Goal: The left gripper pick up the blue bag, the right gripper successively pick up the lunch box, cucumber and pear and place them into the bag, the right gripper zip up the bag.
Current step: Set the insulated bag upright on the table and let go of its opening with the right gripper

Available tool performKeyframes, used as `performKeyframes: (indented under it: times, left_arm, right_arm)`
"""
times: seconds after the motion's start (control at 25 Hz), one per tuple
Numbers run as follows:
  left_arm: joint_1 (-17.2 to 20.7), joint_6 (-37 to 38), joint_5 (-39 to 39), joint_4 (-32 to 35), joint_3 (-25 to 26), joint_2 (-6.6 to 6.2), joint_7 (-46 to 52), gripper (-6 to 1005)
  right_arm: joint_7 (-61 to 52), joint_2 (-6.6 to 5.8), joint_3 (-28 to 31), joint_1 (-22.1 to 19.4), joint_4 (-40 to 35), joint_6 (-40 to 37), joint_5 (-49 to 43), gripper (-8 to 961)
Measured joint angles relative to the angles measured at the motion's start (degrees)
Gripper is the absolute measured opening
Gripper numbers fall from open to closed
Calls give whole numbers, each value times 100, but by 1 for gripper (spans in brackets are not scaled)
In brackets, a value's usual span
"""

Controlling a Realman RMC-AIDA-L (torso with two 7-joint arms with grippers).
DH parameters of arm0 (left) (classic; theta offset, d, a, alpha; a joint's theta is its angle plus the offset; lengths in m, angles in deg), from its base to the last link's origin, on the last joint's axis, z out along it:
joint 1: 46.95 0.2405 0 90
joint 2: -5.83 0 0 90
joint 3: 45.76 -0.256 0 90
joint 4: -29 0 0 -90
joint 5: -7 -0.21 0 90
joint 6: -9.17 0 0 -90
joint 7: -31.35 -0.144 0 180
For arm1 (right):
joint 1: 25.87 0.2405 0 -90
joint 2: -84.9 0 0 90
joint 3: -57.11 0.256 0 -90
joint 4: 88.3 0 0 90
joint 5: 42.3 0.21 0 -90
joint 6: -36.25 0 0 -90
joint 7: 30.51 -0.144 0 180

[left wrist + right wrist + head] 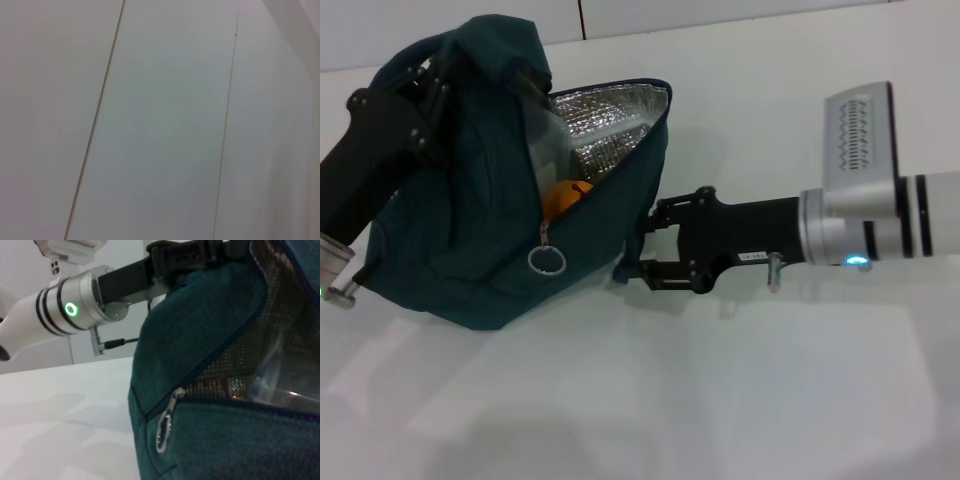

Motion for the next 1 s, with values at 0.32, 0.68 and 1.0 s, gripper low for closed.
performKeyframes:
  times: [0.32,0.68,1.0]
  left_arm:
    - [-36,-1,14,-6,0,0,-26,54]
    - [-1,-1,15,-8,0,1,-130,54]
    - [145,66,-238,61,0,28,-581,54]
  right_arm:
    - [-4,8,-170,388,252,205,11,366]
    - [691,-25,81,237,157,287,719,146]
    - [2007,-39,308,-205,129,271,2214,69]
